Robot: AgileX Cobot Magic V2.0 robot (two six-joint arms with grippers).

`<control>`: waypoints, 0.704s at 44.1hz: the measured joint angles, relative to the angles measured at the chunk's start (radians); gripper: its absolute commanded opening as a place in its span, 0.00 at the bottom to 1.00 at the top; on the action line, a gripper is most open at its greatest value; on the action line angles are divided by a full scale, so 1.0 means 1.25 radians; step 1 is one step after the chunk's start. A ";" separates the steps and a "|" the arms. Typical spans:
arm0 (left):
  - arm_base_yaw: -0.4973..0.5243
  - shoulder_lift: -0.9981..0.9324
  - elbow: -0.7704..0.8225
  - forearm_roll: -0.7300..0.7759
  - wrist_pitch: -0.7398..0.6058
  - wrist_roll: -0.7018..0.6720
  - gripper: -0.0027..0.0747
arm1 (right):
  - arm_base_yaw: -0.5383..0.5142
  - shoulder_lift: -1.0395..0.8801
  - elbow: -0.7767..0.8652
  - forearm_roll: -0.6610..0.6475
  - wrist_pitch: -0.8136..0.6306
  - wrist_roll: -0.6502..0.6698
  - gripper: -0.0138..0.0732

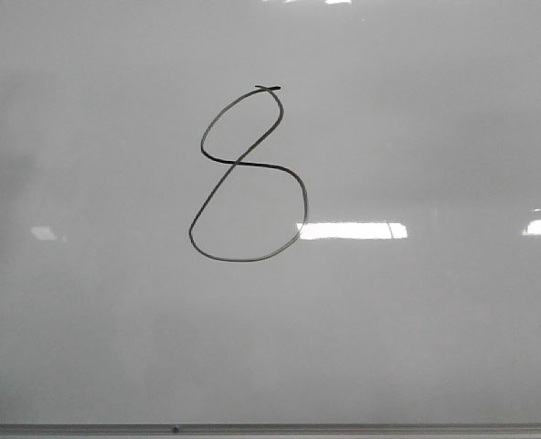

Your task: Write number 8 on whiteboard

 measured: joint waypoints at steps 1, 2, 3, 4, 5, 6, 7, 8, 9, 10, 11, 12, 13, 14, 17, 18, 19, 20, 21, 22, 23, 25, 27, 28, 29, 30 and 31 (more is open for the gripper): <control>0.000 0.000 0.017 -0.010 -0.030 -0.001 0.08 | -0.007 -0.020 0.021 0.000 -0.008 0.008 0.34; 0.000 0.000 0.033 -0.024 -0.061 -0.001 0.08 | -0.012 -0.039 0.041 0.000 -0.019 0.016 0.32; 0.000 0.001 0.054 -0.034 -0.101 -0.001 0.08 | -0.017 -0.062 0.065 0.001 -0.025 0.020 0.29; 0.000 0.001 0.069 -0.043 -0.130 -0.001 0.08 | -0.020 -0.078 0.083 0.001 -0.030 0.021 0.26; 0.000 0.001 0.082 -0.054 -0.158 -0.002 0.08 | -0.021 -0.094 0.099 0.001 -0.036 0.025 0.23; 0.000 0.002 0.094 -0.060 -0.184 -0.002 0.08 | -0.022 -0.108 0.113 0.001 -0.039 0.027 0.21; 0.000 0.004 0.108 -0.066 -0.216 -0.002 0.08 | -0.024 -0.126 0.131 0.001 -0.043 0.028 0.19; 0.000 0.006 0.116 -0.071 -0.237 -0.004 0.08 | -0.024 -0.137 0.142 0.001 -0.045 0.029 0.16; 0.000 0.010 0.122 -0.077 -0.256 -0.005 0.08 | -0.024 -0.148 0.152 0.001 -0.047 0.030 0.14; 0.000 0.012 0.126 -0.079 -0.272 -0.005 0.08 | -0.024 -0.157 0.161 0.001 -0.049 0.030 0.13; -0.002 0.018 0.130 -0.083 -0.294 -0.007 0.08 | -0.024 -0.167 0.170 0.001 -0.052 0.031 0.12; -0.004 0.023 0.130 -0.085 -0.304 -0.012 0.08 | -0.024 -0.172 0.174 0.001 -0.054 0.031 0.12; -0.009 0.031 0.131 -0.085 -0.326 -0.017 0.08 | -0.024 -0.176 0.181 0.003 -0.054 0.033 0.11; -0.014 0.039 0.131 -0.087 -0.343 -0.018 0.08 | -0.024 -0.178 0.184 0.003 -0.056 0.033 0.11; -0.043 0.086 0.131 -0.089 -0.407 -0.036 0.08 | -0.024 -0.180 0.192 0.003 -0.061 0.033 0.11; -0.051 0.102 0.131 -0.089 -0.429 -0.044 0.08 | -0.024 -0.180 0.193 0.003 -0.060 0.033 0.11; -0.056 0.112 0.131 -0.084 -0.445 -0.053 0.08 | -0.024 -0.180 0.194 0.003 -0.060 0.033 0.11; -0.067 0.134 0.129 -0.075 -0.459 -0.068 0.08 | -0.024 -0.180 0.194 0.003 -0.062 0.033 0.11; -0.077 0.158 0.127 -0.063 -0.472 -0.082 0.08 | -0.024 -0.180 0.194 0.003 -0.062 0.033 0.11; -0.085 0.176 0.125 -0.043 -0.488 -0.097 0.08 | -0.024 -0.180 0.194 0.003 -0.062 0.033 0.11; -0.092 0.194 0.123 -0.031 -0.500 -0.116 0.08 | -0.024 -0.180 0.194 0.003 -0.062 0.033 0.11; -0.105 0.230 0.119 0.009 -0.526 -0.166 0.08 | -0.024 -0.181 0.194 0.003 -0.062 0.033 0.11; -0.113 0.262 0.117 0.060 -0.556 -0.218 0.08 | -0.024 -0.181 0.194 0.003 -0.064 0.033 0.11; -0.117 0.282 0.117 0.081 -0.574 -0.258 0.08 | -0.024 -0.181 0.194 0.003 -0.064 0.033 0.11; -0.119 0.296 0.116 0.109 -0.590 -0.290 0.08 | -0.024 -0.181 0.194 0.003 -0.066 0.033 0.11; -0.121 0.309 0.116 0.127 -0.599 -0.323 0.08 | -0.024 -0.181 0.194 0.003 -0.066 0.035 0.11; -0.121 0.321 0.116 0.143 -0.611 -0.355 0.08 | -0.024 -0.181 0.194 0.003 -0.068 0.035 0.11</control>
